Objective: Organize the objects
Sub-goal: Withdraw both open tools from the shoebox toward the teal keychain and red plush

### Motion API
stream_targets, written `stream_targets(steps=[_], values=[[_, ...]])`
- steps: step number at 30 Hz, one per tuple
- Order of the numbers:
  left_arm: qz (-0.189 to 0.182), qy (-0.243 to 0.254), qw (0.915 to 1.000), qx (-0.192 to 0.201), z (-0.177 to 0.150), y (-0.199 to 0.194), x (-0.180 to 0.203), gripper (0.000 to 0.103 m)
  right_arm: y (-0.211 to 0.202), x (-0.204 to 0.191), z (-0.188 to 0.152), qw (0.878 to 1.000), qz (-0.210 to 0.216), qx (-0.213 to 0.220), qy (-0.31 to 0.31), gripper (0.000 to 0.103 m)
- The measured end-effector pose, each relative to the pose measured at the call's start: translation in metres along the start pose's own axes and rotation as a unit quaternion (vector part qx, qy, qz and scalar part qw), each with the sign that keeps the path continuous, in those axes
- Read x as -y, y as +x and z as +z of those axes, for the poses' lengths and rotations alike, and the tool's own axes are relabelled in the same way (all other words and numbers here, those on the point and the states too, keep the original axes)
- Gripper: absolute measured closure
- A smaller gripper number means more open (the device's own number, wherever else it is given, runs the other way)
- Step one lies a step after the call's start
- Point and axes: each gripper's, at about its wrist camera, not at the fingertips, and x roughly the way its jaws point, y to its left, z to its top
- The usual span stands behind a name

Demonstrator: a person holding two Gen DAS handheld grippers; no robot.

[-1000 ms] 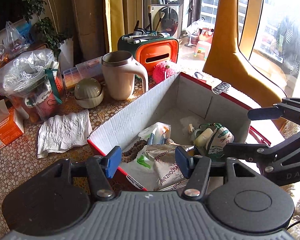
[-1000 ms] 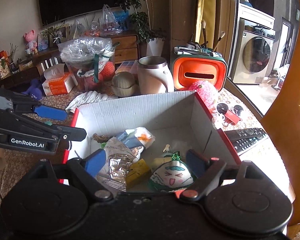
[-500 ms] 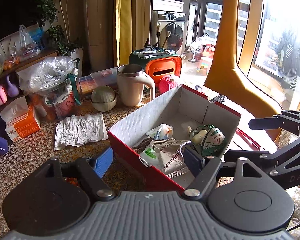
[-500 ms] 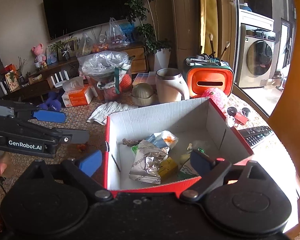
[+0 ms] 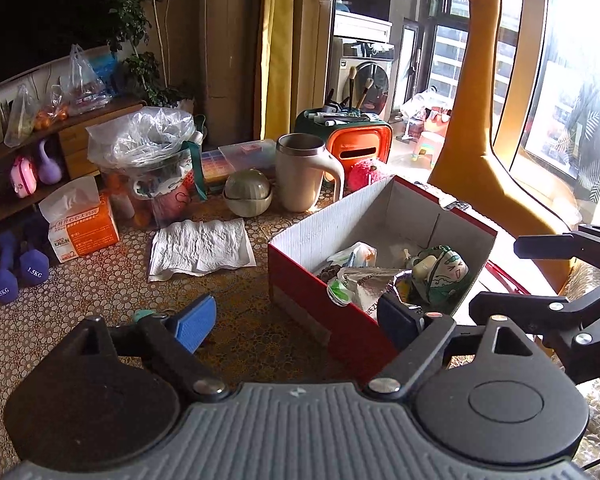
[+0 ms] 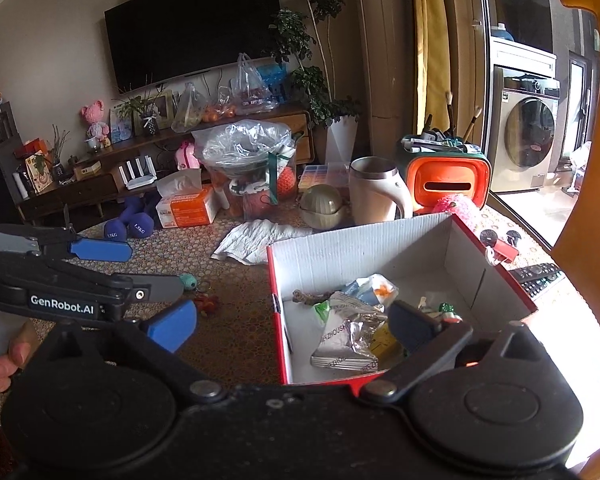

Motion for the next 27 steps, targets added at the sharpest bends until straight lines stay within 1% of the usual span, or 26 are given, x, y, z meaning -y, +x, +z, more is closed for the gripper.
stream_targets(steps=[3,7,11,17,24,27], values=[[0.01,-0.005,0.9999,0.005,-0.005,-0.004,-0.013,0.011,0.001,-0.015,0.001,1.0,0.007,0.004,-0.008,0.001],[0.022,-0.024,0.9995,0.006,-0.01,-0.005,-0.034,0.003,0.009,-0.035,0.003,1.0,0.017,0.004,-0.024,0.001],[0.029,-0.042,0.9987,0.01,-0.016,-0.008,-0.057,0.002,0.021,-0.055,0.002,0.999,0.027,-0.003,-0.03,0.001],[0.05,-0.057,0.997,0.013,-0.023,-0.012,-0.088,0.001,0.041,-0.076,0.001,0.998,0.039,-0.016,-0.038,0.001],[0.068,-0.071,0.9951,0.01,-0.032,-0.01,-0.121,0.001,0.064,-0.093,0.003,0.998,0.046,-0.029,-0.044,0.001],[0.081,-0.073,0.994,0.012,-0.037,-0.006,-0.134,0.001,0.076,-0.099,0.004,0.997,0.049,-0.035,-0.044,0.001]])
